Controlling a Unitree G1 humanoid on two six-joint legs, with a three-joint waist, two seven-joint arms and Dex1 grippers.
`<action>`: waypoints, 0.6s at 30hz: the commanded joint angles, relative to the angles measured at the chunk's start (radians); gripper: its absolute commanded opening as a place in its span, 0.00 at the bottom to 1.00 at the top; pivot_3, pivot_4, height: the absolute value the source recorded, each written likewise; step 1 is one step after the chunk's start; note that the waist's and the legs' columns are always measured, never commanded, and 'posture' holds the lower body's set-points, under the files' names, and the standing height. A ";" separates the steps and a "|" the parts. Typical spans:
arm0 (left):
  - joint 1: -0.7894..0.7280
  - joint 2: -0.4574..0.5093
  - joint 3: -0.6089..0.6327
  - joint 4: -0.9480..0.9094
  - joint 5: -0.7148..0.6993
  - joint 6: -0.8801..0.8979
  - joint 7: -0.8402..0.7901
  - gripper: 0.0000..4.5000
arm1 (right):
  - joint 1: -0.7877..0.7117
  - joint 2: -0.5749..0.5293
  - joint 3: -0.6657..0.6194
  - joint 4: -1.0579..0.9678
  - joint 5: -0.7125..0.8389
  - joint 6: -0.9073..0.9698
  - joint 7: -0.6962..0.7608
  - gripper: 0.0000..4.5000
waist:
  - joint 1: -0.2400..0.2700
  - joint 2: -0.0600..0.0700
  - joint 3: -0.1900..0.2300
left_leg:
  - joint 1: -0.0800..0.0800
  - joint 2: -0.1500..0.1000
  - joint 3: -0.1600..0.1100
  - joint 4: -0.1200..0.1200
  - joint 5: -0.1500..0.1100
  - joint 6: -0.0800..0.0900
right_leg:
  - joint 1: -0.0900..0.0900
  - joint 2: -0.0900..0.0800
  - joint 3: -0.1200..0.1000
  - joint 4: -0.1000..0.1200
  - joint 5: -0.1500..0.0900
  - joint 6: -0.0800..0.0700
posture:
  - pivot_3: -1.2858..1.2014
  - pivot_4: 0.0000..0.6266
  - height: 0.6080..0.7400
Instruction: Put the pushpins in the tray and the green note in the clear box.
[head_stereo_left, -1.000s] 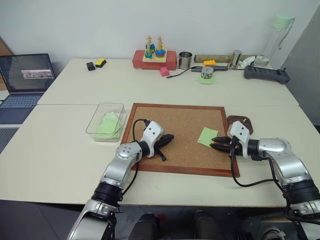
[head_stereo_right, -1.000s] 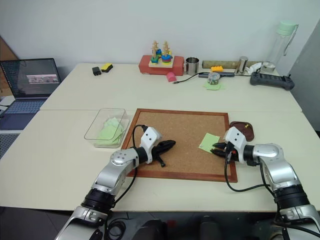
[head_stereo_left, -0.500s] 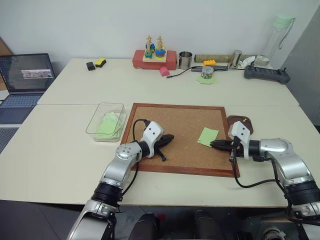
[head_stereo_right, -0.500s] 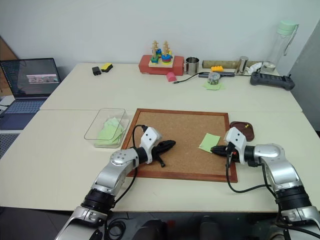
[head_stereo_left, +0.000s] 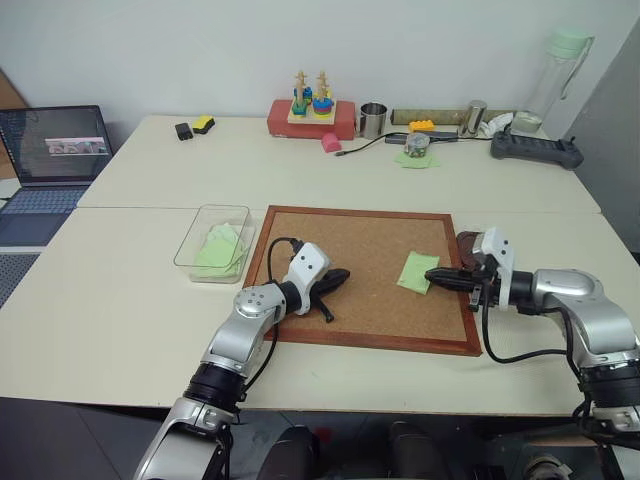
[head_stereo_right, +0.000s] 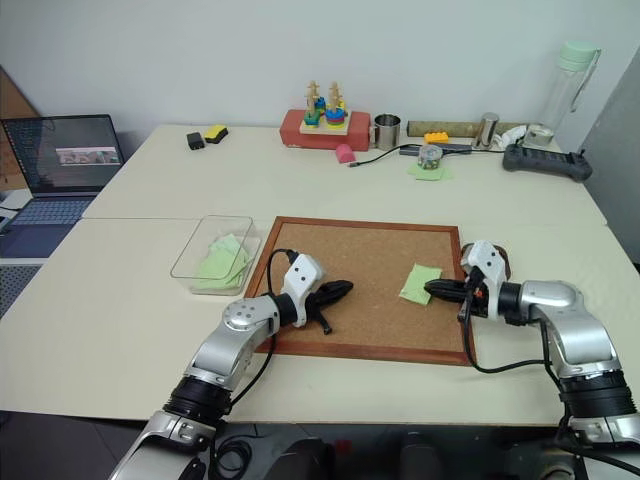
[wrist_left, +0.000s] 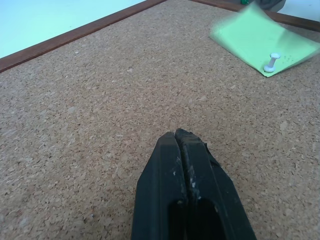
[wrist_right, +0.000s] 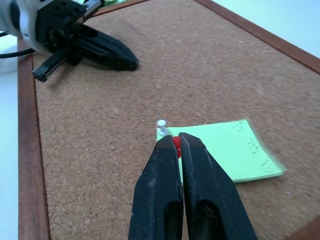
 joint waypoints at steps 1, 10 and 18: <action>0.042 0.016 -0.027 0.083 0.048 0.037 0.016 0.00 | -0.034 -0.005 -0.062 -0.024 0.049 0.035 -0.026 0.01 | 0.000 0.000 0.000 | 0.000 0.000 0.000 0.000 0.000 0.000 | 0.000 0.000 0.000 0.000 0.000 0.000 | 0.52 0.24 1.00; 0.044 0.015 -0.029 0.084 0.047 0.037 0.019 0.00 | -0.161 -0.001 -0.095 0.250 -0.112 -0.005 -0.306 0.01 | 0.004 0.001 0.000 | -0.001 0.000 0.001 0.000 0.000 0.000 | 0.000 0.000 0.000 -0.004 0.003 0.000 | 0.52 0.24 1.00; 0.045 0.016 -0.032 0.081 0.045 0.036 0.022 0.00 | -0.231 0.008 -0.072 0.394 -0.197 -0.015 -0.397 0.01 | 0.004 0.002 -0.001 | -0.001 0.000 0.001 -0.001 0.000 0.000 | 0.000 0.000 0.001 -0.004 0.003 0.000 | 0.52 0.24 1.00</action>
